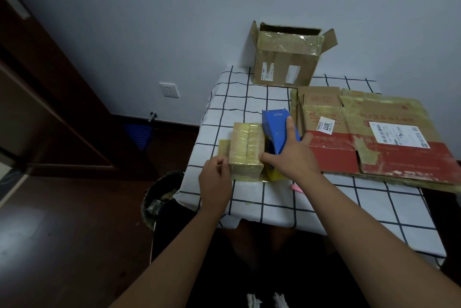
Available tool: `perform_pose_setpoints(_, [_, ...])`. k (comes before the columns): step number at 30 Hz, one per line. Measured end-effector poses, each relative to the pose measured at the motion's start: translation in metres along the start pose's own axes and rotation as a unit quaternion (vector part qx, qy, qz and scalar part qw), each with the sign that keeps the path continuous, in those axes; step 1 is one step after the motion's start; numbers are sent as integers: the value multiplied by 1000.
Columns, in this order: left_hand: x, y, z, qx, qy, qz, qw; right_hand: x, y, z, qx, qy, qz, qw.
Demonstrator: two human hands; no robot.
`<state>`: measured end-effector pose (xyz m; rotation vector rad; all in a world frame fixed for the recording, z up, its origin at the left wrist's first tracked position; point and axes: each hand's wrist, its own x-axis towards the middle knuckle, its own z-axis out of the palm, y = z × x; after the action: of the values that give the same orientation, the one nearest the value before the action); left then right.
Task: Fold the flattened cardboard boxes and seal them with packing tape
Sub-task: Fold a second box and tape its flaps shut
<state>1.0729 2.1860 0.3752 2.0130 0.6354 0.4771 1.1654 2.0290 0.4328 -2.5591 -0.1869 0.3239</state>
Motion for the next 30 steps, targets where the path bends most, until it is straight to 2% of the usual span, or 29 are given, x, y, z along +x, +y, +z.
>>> perform_pose_setpoints(3, [-15, 6, 5, 27, 3, 8, 1000, 0, 1, 1, -4, 4, 1, 1000])
perform_pose_setpoints(7, [-23, 8, 5, 99, -46, 52, 993, 1, 1, 2, -8, 3, 2, 1000])
perform_pose_setpoints(10, [-19, 3, 3, 224, -53, 142, 963, 1, 0, 3, -13, 5, 4, 1000])
perform_pose_setpoints(12, [-16, -2, 4, 289, -46, 175, 940, 1, -1, 4, -15, 6, 6, 1000])
perform_pose_setpoints(18, [-8, 1, 11, 331, -13, 220, 918, -1, 1, 6, -15, 15, 8, 1000])
perform_pose_setpoints(21, [-5, 13, 15, 342, -37, 202, 917, -1, 3, 4, 8, 2, 8, 1000])
perform_pose_setpoints(25, [-1, 19, 22, 373, -36, 212, 903, 3, 7, -8, 92, -29, 7, 995])
perform_pose_setpoints(30, [-3, 23, 32, 359, -37, 158, 919, 3, 7, -13, 138, -27, -28, 990])
